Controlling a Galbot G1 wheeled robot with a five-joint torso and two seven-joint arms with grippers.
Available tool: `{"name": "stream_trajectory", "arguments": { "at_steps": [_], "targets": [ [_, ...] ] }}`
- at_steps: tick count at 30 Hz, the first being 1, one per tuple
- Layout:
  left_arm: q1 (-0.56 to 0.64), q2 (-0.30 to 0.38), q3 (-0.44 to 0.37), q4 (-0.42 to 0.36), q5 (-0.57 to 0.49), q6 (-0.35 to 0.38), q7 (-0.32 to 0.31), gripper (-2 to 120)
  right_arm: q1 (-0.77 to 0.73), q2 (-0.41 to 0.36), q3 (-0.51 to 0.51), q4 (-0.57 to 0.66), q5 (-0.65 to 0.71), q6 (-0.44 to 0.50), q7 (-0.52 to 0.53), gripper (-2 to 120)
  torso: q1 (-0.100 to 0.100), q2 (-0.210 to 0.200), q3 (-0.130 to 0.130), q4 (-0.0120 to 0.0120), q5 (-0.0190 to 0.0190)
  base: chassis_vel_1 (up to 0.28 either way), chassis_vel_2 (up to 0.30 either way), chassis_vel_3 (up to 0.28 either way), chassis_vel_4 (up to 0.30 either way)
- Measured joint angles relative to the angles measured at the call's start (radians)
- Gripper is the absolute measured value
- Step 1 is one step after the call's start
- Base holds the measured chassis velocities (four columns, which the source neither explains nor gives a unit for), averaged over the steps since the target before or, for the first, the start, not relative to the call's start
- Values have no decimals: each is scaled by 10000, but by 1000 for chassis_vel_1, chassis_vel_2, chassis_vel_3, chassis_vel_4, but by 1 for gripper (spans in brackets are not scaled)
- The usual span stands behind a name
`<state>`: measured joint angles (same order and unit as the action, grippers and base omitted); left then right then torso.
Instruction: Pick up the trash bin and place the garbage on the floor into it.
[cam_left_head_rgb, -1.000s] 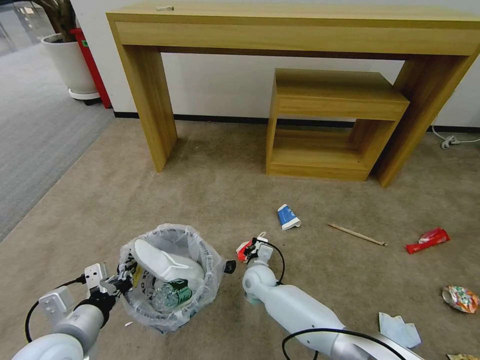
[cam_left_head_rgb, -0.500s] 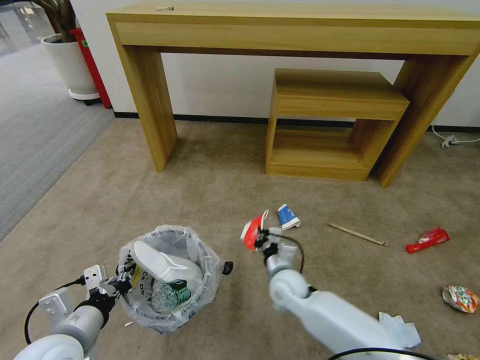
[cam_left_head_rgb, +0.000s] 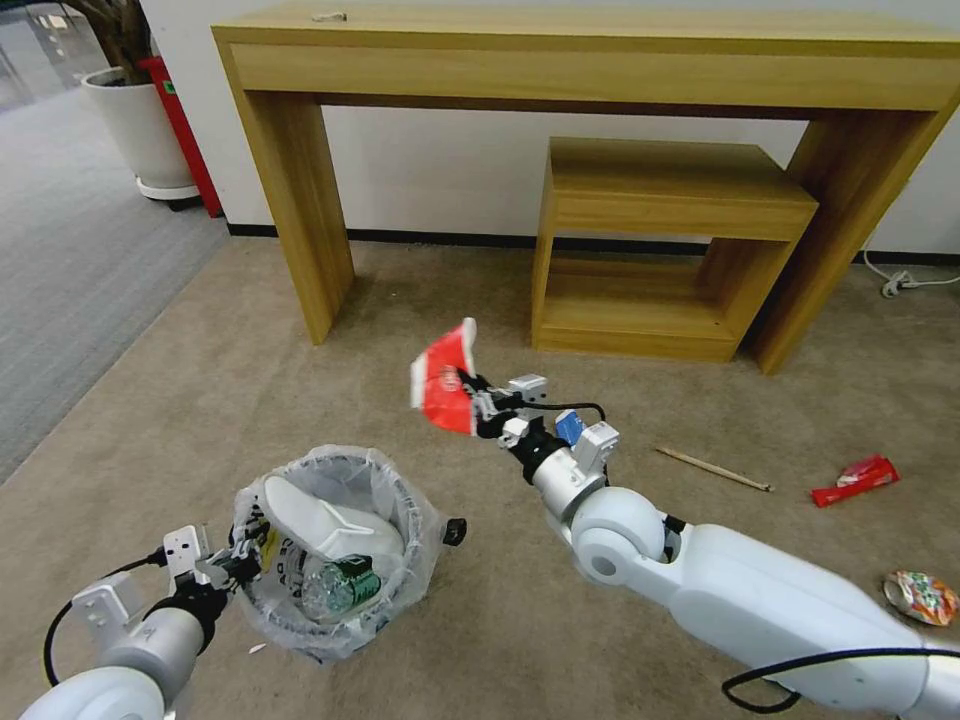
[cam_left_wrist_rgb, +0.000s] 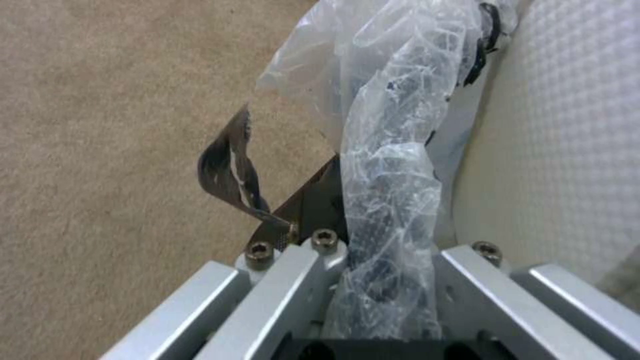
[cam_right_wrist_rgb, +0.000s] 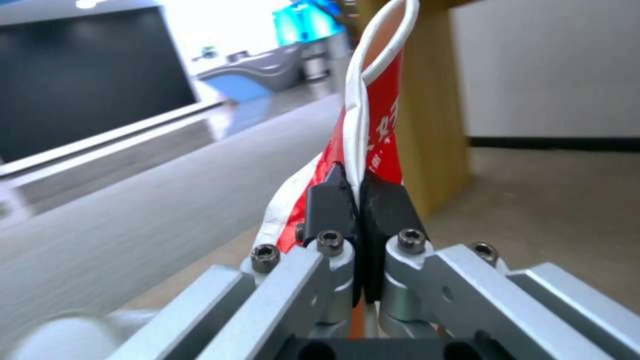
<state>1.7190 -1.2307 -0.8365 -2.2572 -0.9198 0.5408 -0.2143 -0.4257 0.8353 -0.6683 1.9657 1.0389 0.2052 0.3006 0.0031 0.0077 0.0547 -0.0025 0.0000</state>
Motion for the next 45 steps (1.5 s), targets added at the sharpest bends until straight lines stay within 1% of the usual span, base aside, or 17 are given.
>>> {"name": "stream_trajectory", "arguments": {
  "at_steps": [2, 6, 10, 12, 14, 20, 26, 32, 45],
  "targets": [
    [-21, 3, -29, -33, -25, 8, -17, 1, 624, 28, -502, 383, 160, -78, -29, 0, -1, 0, 0, 1, -1, 0, 0, 0, 0],
    [-14, 12, -67, -58, -42, 11, -23, 1, 970, 56, -822, 665, 287, -176, -10, 0, 0, 0, 0, 1, -1, 0, 0, 0, 0],
    [0, 42, -169, -75, -127, 17, -55, 1, 1575, 65, -1641, 1119, 439, -324, 65, 0, 0, 0, 0, 1, -1, 0, 0, 0, 0],
    [-4, 43, -177, -75, -135, 18, -59, 1, 1611, 66, -1726, 1122, 441, -333, 70, 0, 0, 0, 0, 2, -1, 0, 0, 0, 0],
    [-52, 49, -186, -75, -186, 22, -95, 1, 1667, 42, -2105, 1048, 435, -344, 94, 0, 0, 0, 0, 1, -1, 0, 0, 0, 0],
    [-147, 117, -197, -75, -281, 44, -182, 1, 1538, -12, -2644, 857, 250, -346, 84, 0, 0, 0, 0, 0, 0, 0, 0, 0, 0],
    [-161, 180, -227, -75, -341, 54, -211, 1, 1428, 17, -2835, 811, 167, -354, 117, 0, 0, 0, 0, 0, 0, 0, 0, 0, 0],
    [-195, 233, -240, -75, -389, 64, -232, 1, 1268, 130, -3271, 775, -27, -385, 349, 0, 0, 0, 0, 1, 0, 0, 0, 0, 0],
    [-93, 134, -179, -316, -382, 89, -237, 1, 880, 211, -3532, 289, -283, -540, 782, 0, 2, 0, 1, 0, 0, 0, 0, 0, 0]
  ]
}}
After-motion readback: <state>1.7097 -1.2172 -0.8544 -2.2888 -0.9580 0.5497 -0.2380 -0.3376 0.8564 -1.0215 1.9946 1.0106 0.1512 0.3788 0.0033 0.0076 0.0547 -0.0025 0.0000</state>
